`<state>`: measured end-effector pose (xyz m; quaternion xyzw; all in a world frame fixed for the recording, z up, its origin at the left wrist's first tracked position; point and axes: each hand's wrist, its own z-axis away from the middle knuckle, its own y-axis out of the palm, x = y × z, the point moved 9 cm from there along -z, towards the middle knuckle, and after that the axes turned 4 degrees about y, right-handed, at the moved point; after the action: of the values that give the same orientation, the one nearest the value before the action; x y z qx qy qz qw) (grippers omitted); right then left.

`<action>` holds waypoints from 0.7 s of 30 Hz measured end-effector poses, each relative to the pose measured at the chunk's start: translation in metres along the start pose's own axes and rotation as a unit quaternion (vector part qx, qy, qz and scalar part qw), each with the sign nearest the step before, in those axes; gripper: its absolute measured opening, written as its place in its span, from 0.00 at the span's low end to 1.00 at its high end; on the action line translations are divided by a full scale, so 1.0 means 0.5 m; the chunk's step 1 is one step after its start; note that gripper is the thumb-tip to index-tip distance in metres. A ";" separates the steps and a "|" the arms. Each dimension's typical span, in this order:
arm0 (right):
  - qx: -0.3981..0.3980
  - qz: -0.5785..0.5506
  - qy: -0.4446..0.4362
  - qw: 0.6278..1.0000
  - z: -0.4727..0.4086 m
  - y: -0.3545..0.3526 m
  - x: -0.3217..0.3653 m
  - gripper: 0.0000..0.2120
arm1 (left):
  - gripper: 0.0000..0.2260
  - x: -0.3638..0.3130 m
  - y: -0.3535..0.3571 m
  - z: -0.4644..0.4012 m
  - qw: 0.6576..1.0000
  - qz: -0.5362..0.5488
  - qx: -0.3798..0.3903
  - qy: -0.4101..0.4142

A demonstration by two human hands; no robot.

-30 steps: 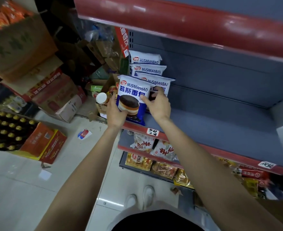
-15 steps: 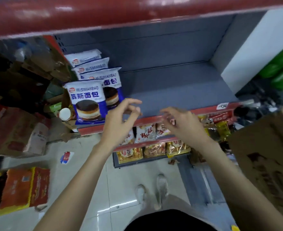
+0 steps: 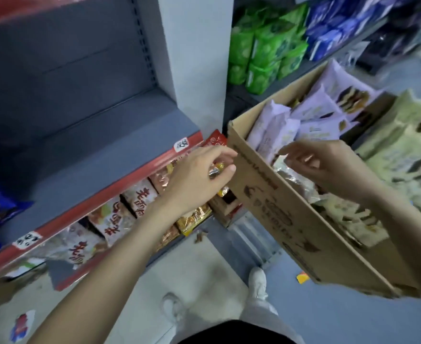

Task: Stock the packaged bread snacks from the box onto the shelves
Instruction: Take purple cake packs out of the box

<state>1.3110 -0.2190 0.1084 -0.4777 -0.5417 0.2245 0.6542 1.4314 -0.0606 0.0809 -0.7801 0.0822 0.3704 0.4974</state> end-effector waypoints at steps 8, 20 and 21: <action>0.011 0.094 0.025 0.995 -0.092 -0.070 -0.354 0.18 | 0.19 -0.032 0.181 -0.221 0.996 0.022 -0.027 -0.083; 0.091 0.102 0.148 0.979 -0.224 0.034 -0.590 0.44 | 0.30 0.018 0.338 -0.395 0.973 -0.176 0.061 -0.139; 0.078 0.072 0.152 0.983 -0.227 0.040 -0.592 0.44 | 0.30 0.017 0.342 -0.391 0.970 -0.184 0.061 -0.143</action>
<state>1.3280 -0.4935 -0.0502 -0.4915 -0.3812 0.2369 0.7463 1.4495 -0.3062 -0.0021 -0.6888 -0.1123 0.3742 0.6107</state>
